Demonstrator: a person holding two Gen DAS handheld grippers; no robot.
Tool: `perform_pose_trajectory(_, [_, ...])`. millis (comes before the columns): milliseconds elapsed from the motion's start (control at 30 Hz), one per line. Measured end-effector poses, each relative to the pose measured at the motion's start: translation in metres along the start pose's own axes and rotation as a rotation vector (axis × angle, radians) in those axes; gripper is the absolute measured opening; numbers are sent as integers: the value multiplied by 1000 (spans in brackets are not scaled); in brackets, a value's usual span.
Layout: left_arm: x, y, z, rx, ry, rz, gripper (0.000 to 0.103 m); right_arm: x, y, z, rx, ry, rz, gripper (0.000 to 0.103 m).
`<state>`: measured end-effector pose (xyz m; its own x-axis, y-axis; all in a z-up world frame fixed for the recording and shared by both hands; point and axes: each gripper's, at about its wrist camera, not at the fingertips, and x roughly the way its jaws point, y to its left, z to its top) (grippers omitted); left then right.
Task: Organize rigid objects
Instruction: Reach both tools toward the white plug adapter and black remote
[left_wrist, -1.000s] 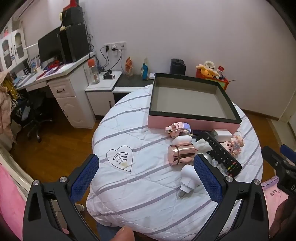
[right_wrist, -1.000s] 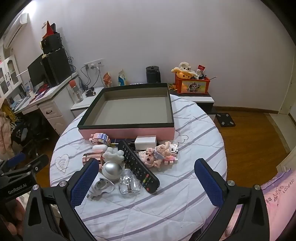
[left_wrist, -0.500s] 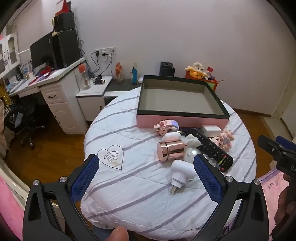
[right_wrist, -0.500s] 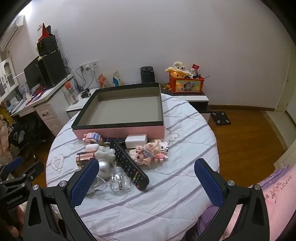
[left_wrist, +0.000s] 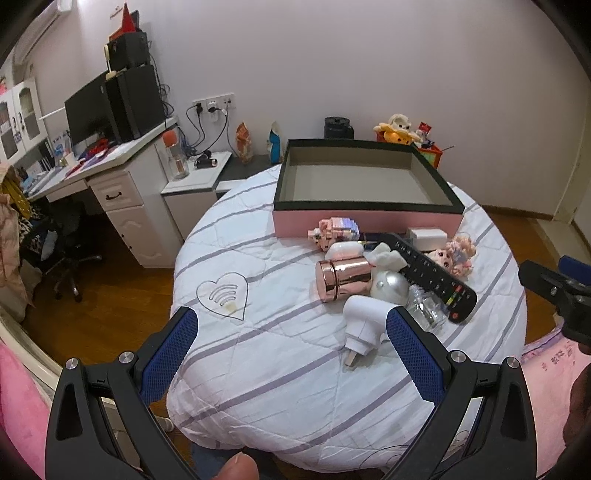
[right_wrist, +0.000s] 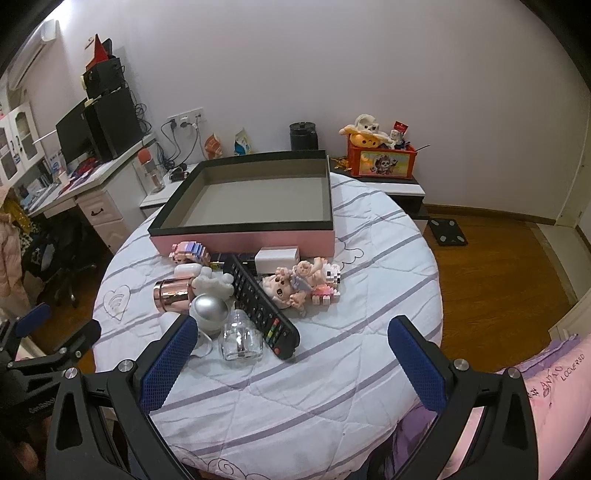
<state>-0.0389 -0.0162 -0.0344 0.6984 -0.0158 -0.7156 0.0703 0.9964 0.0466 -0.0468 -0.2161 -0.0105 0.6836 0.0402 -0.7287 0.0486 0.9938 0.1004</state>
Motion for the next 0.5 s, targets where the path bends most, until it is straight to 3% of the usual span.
perform_pose_trajectory(500, [64,-28,-17,24,108,-94,103,33,-16,-4,29,67,1,103])
